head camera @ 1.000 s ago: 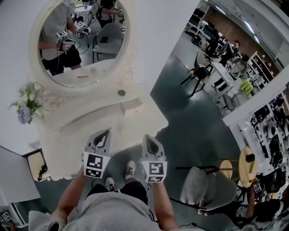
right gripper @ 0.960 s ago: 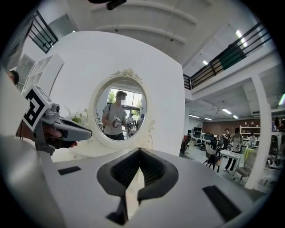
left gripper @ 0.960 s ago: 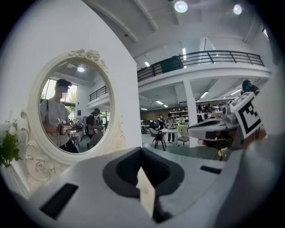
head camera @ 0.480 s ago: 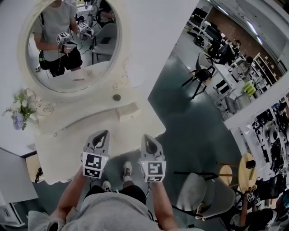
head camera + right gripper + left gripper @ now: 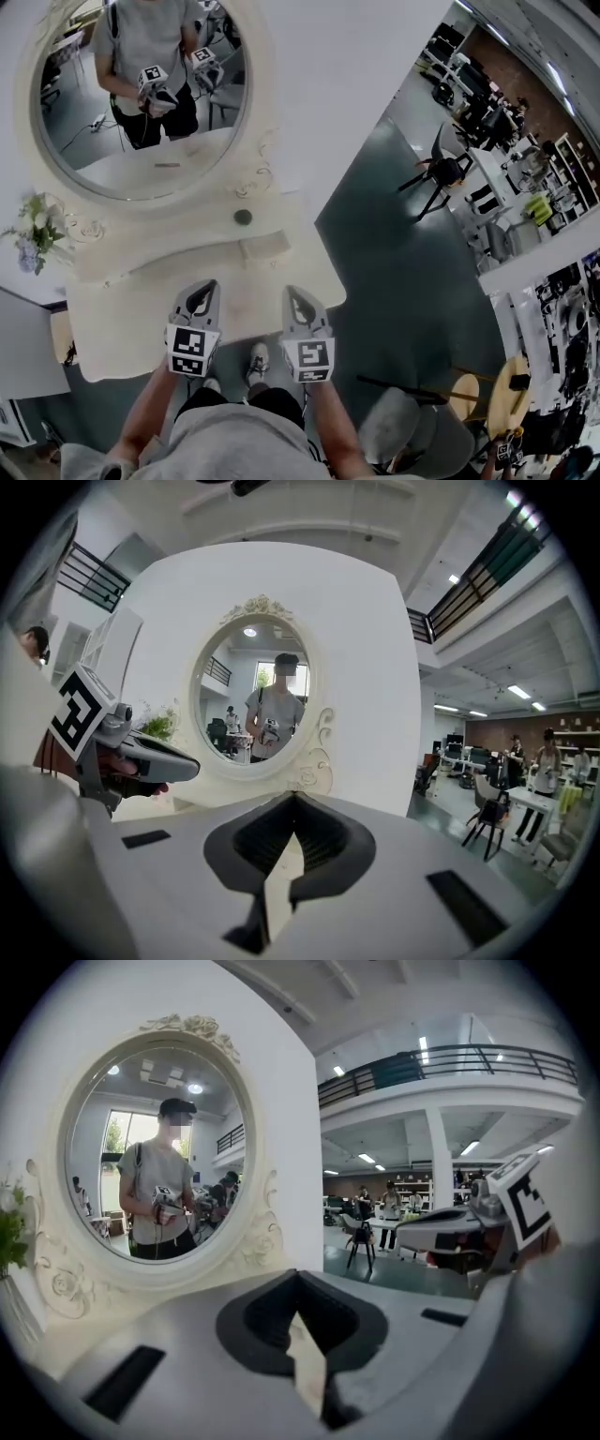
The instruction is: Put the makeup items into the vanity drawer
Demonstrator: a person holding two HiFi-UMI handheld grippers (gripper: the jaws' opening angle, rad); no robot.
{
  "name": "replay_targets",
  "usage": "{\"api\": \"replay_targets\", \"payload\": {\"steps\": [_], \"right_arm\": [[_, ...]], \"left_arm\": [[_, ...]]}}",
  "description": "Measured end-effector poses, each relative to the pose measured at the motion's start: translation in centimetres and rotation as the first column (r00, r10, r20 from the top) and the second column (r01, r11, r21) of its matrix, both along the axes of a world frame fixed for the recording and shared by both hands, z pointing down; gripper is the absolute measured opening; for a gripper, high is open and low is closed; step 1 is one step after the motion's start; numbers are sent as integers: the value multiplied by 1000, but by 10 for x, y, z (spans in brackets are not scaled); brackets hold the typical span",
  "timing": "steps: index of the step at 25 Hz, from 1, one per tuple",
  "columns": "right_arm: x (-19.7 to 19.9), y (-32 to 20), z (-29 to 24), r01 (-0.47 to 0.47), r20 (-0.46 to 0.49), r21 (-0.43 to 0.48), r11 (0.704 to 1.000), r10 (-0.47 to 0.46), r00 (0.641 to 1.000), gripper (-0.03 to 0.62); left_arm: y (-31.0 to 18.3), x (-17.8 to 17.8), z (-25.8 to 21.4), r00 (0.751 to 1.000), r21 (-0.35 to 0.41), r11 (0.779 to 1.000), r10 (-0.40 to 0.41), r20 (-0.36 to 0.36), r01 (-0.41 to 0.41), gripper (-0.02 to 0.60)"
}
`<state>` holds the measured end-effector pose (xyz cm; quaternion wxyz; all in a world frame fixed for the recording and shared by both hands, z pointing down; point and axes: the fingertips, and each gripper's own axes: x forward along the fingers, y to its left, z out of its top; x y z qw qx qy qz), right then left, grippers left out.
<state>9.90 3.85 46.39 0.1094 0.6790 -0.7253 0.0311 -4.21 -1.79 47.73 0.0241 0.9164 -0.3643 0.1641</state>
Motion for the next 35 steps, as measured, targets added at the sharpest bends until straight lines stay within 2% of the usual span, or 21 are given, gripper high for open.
{"api": "replay_targets", "payload": {"steps": [8,13,20,26,30,31,33,35], "right_arm": [[-20,-45,54,186,63,-94,978,-181,981,11],[-36,-59,83,281,94,-152,948,-269,958,11],[-54,-63,130,358,108,-238,903,-342,934,11],[-68,-58,167,421,109,-300,856,-408,907,11],[-85,-48,185,499,112,-348,793,-494,862,15],[-89,-45,190,520,117,-362,774,-515,849,43],[-96,-41,200,553,126,-395,734,-553,823,175],[-101,-38,209,569,114,-422,706,-581,806,212]], "left_arm": [[-17,-13,46,988,-90,984,-147,51,152,0],[-17,-25,75,972,-144,962,-222,81,232,0],[-13,-37,110,954,-204,934,-272,126,293,0],[-5,-43,136,944,-236,919,-279,174,315,0],[3,-47,144,940,-254,910,-284,191,327,0],[4,-48,146,938,-256,909,-286,194,330,0],[5,-49,147,936,-260,905,-291,197,336,0],[6,-51,148,934,-264,902,-297,199,343,0]]}}
